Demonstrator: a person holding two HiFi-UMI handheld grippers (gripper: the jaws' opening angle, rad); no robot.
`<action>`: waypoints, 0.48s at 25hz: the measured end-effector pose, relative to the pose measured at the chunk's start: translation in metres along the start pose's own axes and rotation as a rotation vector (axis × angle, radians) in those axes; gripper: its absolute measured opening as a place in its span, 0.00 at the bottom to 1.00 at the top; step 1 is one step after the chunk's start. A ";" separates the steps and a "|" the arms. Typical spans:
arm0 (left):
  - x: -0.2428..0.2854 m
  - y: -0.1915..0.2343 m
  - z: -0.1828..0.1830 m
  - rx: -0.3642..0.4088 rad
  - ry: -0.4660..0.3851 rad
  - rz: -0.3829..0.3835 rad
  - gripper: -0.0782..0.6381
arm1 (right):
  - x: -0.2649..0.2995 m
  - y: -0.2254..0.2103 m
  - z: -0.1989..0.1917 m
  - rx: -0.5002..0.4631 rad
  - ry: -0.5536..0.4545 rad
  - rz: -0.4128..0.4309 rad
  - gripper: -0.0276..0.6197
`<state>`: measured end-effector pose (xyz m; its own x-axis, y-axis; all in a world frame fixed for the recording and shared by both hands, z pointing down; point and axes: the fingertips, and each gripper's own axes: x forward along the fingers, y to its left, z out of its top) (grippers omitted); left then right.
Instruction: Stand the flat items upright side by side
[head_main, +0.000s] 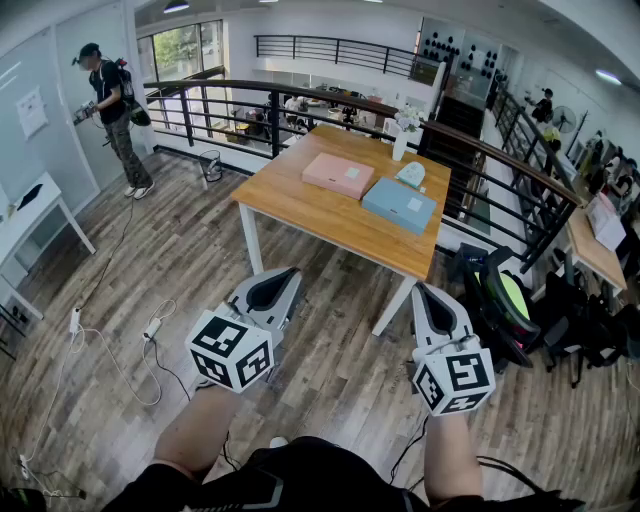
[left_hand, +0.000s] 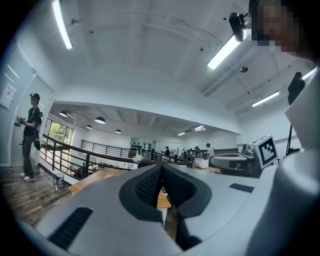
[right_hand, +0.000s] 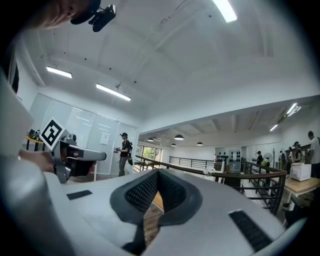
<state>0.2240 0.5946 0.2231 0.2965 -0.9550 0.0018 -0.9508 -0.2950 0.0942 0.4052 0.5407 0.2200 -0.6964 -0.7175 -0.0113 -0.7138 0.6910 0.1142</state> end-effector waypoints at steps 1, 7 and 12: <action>0.000 0.000 0.001 0.011 0.000 0.002 0.15 | 0.001 0.000 0.000 0.001 -0.002 -0.001 0.06; 0.001 0.002 0.004 0.028 -0.010 0.022 0.15 | 0.003 -0.001 0.002 0.000 -0.005 -0.001 0.06; 0.001 0.001 0.003 0.033 -0.004 0.022 0.15 | 0.004 -0.003 -0.001 0.021 0.002 -0.002 0.07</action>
<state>0.2232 0.5934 0.2205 0.2752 -0.9614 -0.0008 -0.9595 -0.2748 0.0614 0.4049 0.5359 0.2204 -0.6951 -0.7189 -0.0098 -0.7164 0.6914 0.0937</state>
